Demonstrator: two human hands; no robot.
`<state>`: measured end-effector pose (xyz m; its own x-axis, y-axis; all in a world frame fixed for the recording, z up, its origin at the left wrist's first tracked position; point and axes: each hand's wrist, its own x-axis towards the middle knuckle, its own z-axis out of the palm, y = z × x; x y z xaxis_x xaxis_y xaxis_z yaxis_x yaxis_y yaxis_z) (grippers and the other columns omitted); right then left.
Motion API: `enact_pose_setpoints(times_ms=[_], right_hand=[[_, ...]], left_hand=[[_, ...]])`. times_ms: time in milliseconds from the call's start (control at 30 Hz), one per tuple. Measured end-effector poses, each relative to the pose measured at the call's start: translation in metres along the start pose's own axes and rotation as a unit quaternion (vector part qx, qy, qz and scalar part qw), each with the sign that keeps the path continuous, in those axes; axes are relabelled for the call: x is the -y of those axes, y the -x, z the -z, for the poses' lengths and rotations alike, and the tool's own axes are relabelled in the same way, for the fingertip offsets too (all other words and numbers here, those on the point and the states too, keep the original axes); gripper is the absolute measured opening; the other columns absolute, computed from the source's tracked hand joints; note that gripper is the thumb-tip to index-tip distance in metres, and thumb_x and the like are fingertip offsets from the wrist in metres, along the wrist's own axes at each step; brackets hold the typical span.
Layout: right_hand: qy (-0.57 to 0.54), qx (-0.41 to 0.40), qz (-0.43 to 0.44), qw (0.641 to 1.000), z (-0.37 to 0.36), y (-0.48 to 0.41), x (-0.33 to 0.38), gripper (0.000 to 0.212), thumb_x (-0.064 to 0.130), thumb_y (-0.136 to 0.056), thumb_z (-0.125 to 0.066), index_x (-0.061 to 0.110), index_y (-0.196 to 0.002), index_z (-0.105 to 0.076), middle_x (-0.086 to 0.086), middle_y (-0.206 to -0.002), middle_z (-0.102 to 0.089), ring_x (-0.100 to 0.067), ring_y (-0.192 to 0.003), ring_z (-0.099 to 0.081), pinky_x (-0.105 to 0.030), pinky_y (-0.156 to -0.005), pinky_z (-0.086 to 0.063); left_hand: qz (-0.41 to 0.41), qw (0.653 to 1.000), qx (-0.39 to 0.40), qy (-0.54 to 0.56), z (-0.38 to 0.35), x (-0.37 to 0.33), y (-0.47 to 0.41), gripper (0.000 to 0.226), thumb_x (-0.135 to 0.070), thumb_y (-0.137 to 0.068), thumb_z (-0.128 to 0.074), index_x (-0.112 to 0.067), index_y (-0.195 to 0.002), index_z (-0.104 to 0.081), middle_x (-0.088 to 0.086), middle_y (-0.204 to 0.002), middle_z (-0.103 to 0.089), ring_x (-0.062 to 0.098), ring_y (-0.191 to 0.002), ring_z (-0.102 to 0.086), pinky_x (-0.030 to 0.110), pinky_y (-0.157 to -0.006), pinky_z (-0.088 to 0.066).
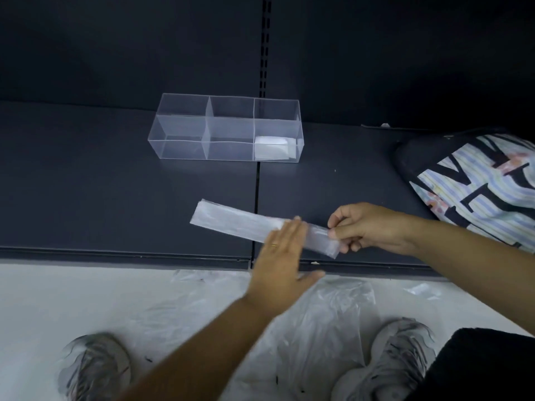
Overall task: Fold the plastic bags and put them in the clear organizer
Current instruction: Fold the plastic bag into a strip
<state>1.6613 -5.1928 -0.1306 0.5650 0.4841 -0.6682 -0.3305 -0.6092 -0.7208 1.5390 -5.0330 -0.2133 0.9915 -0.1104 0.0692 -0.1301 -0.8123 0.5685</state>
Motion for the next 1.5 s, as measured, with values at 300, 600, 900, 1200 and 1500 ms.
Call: enact_pose_setpoints(times_ms=[300, 600, 900, 1200, 1500], right_hand=[[-0.009, -0.011, 0.109, 0.994, -0.003, -0.009, 0.04, 0.044, 0.048, -0.095, -0.041, 0.016, -0.113, -0.064, 0.01, -0.098, -0.068, -0.008, -0.057, -0.043, -0.021, -0.058, -0.039], [0.023, 0.02, 0.09, 0.995, -0.047, -0.057, -0.01, 0.038, 0.058, -0.085, -0.053, 0.024, -0.08, -0.071, 0.003, -0.057, -0.054, -0.009, -0.048, -0.041, -0.02, -0.053, -0.036], [0.03, -0.093, 0.074, 0.992, -0.061, -0.075, -0.023, 0.006, 0.007, -0.083, -0.07, 0.007, -0.089, -0.067, -0.003, -0.073, -0.07, -0.007, -0.038, -0.041, -0.018, -0.039, -0.035], [0.045, -0.126, 0.065, 0.989, -0.066, -0.079, -0.022, 0.008, 0.008, -0.079, -0.074, 0.012, -0.08, -0.067, -0.005, -0.069, -0.07, -0.006, -0.039, -0.043, -0.016, -0.039, -0.036], [0.063, -0.113, 0.061, 0.99, -0.065, -0.079, -0.018, 0.009, 0.012, -0.076, -0.077, 0.012, -0.082, -0.069, -0.001, -0.068, -0.072, -0.008, -0.042, -0.045, -0.019, -0.043, -0.038]], left_hand=[[0.231, 0.817, -0.125, 0.513, 0.037, -0.047, -0.017, 0.018, -0.035, -0.096, -0.054, -0.028, -0.099, -0.071, -0.012, -0.093, -0.073, -0.003, -0.094, -0.065, 0.006, -0.084, -0.043], [0.33, 0.648, -0.052, 0.684, 0.051, 0.032, -0.025, 0.029, -0.023, -0.103, -0.038, -0.01, -0.12, -0.059, 0.007, -0.111, -0.071, 0.018, -0.105, -0.067, 0.031, -0.087, -0.053], [0.431, 0.702, -0.111, 0.556, 0.051, 0.088, -0.034, 0.023, -0.023, -0.1, -0.05, -0.01, -0.108, -0.066, 0.007, -0.102, -0.073, 0.017, -0.094, -0.068, 0.021, -0.063, -0.056], [0.393, 0.796, -0.385, 0.252, 0.062, 0.084, -0.024, 0.024, -0.017, -0.096, -0.054, -0.008, -0.117, -0.059, 0.003, -0.105, -0.065, 0.018, -0.091, -0.062, 0.024, -0.085, -0.047], [0.472, 0.669, -0.137, 0.558, -0.004, -0.012, 0.017, 0.021, -0.031, -0.101, -0.043, -0.016, -0.098, -0.057, 0.0, -0.047, -0.048, 0.006, -0.035, -0.036, 0.017, -0.037, -0.03]])
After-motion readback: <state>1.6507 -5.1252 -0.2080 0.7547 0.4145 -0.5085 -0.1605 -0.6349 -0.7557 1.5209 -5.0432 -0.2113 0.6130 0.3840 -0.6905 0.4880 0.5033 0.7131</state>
